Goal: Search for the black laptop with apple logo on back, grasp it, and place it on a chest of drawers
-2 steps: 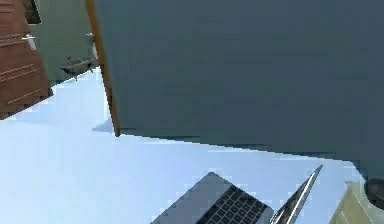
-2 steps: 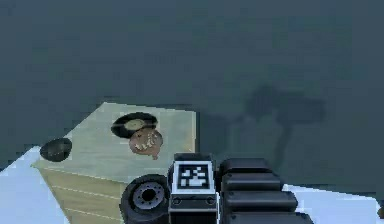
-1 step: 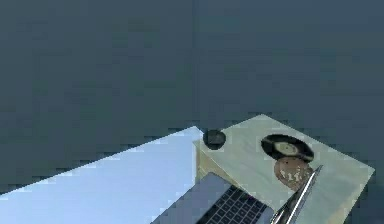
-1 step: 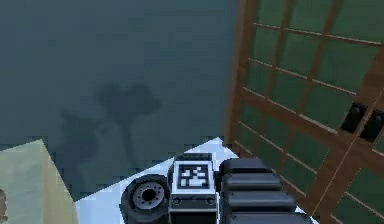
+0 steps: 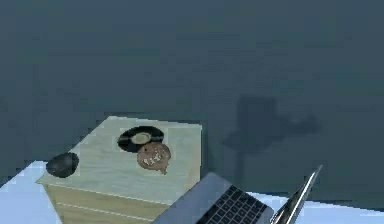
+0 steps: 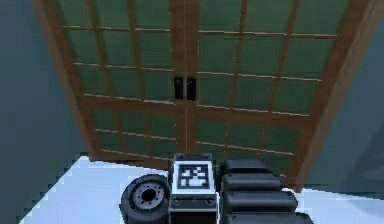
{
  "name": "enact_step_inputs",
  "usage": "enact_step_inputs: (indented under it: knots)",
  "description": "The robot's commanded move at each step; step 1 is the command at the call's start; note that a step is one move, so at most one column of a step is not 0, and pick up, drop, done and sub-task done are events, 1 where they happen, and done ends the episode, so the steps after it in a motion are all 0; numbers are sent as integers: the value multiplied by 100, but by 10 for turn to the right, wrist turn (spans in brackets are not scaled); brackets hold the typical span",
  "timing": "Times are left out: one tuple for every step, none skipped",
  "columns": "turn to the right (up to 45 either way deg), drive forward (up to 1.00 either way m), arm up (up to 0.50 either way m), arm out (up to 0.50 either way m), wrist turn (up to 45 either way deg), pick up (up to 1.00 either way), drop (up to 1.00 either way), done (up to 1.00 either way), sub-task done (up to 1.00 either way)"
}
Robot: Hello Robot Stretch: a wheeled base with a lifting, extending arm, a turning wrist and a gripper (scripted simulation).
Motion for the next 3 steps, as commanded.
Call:
enact_step_inputs:
  knots:
    - [330,0,0,0,0,0,0,0,0]
    - [-450,0,0,0,0,0,0,0,0]
    - [-450,0,0,0,0,0,0,0,0]
